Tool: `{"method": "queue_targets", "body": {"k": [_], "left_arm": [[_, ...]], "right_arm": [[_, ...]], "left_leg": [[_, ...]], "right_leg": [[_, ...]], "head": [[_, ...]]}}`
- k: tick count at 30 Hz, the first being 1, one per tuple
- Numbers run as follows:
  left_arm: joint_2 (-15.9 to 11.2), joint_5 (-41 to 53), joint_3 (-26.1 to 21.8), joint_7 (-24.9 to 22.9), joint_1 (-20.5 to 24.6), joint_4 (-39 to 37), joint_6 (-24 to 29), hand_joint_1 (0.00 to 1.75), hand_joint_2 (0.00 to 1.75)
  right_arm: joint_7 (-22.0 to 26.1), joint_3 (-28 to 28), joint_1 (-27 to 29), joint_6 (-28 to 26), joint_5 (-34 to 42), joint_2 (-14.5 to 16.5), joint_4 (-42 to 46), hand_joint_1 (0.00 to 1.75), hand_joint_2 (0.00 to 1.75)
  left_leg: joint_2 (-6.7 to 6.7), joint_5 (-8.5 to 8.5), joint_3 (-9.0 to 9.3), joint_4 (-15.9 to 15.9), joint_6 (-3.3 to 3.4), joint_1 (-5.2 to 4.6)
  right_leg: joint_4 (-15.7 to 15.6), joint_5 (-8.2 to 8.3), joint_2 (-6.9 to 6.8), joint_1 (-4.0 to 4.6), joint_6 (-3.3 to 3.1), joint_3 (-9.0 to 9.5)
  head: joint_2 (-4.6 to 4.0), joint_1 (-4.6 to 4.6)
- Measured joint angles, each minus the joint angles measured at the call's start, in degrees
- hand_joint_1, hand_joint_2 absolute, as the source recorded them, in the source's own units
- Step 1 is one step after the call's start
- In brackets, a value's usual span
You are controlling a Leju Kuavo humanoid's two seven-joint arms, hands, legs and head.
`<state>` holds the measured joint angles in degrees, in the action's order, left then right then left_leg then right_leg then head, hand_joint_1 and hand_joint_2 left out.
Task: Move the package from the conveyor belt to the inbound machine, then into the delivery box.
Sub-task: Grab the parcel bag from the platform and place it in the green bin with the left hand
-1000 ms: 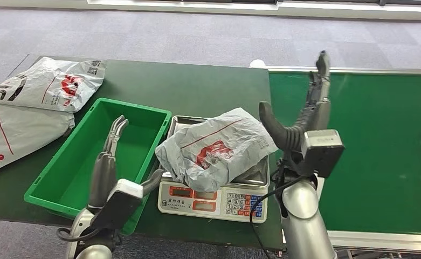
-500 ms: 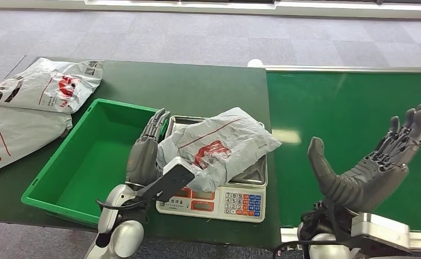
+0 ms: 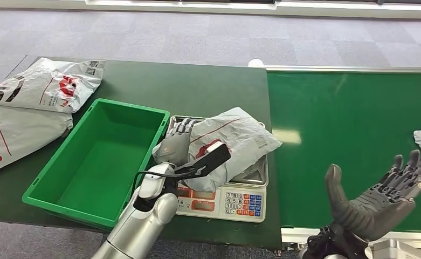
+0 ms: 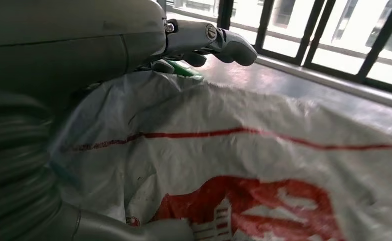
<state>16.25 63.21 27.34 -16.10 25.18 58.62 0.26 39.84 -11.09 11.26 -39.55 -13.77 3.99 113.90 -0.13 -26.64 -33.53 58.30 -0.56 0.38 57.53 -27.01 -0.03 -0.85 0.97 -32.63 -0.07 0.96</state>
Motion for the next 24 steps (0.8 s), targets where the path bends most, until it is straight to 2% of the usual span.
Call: {"method": "queue_targets", "body": {"k": [2,6,13,16,19,21,24], "left_arm": [[0.79,3.15,-0.01,-2.41,1.95,-5.83,-0.19,1.75,1.75],[2.07,6.35,-0.08,-2.91,5.13,-14.49,0.88,1.75,1.75],[2.94,7.80,-0.58,-2.68,8.07,-20.43,0.44,1.75,1.75],[3.09,6.30,-1.56,0.04,8.28,-20.70,1.74,1.75,1.75],[3.05,1.61,-2.63,5.55,7.46,-18.46,4.70,1.75,1.75],[2.89,-1.70,-3.04,7.36,6.01,-14.19,5.11,1.75,1.75],[2.70,-3.60,-3.43,6.56,3.63,-6.11,2.96,1.75,1.75]], "right_arm": [[0.02,-1.96,-0.31,0.05,1.05,-0.72,-0.87,0.00,1.75],[0.02,-5.68,-1.47,-0.19,1.97,-1.81,-2.28,0.00,1.75],[-0.07,-8.58,-3.07,-0.23,2.26,-2.26,-3.63,0.00,1.75],[-0.24,-8.86,-3.49,-0.26,2.02,-2.27,-3.86,0.00,1.75],[-0.56,-8.86,-3.56,-0.30,0.92,-2.25,-3.91,0.00,1.75],[-0.86,-8.83,-3.46,-0.32,0.28,-2.25,-3.91,0.00,1.75],[-1.13,-8.72,-3.23,-0.38,-0.10,-2.25,-3.91,0.00,1.75]], "left_leg": [[0.00,0.01,0.01,-0.01,-0.01,0.00],[-0.03,0.03,0.06,-0.03,-0.01,0.05],[-0.03,0.03,0.19,-0.04,0.00,0.07],[-0.03,0.04,0.23,-0.04,0.00,0.07],[-0.04,0.06,0.20,-0.03,0.00,0.07],[-0.04,0.07,0.14,-0.03,0.00,0.07],[-0.03,0.06,0.03,-0.03,0.00,0.07]], "right_leg": [[0.01,0.00,0.00,0.03,0.00,0.02],[0.02,-0.01,-0.02,0.05,-0.01,0.11],[0.01,-0.01,-0.01,0.03,-0.01,0.27],[0.01,-0.01,-0.01,0.03,-0.01,0.29],[0.02,0.00,-0.02,0.04,-0.01,0.26],[0.02,0.00,-0.01,0.04,-0.01,0.20],[0.02,-0.01,-0.01,0.03,-0.01,0.09]], "head": [[0.00,0.00],[0.00,0.00],[0.00,0.00],[0.00,0.00],[0.00,0.00],[0.00,0.00],[0.00,0.00]]}}
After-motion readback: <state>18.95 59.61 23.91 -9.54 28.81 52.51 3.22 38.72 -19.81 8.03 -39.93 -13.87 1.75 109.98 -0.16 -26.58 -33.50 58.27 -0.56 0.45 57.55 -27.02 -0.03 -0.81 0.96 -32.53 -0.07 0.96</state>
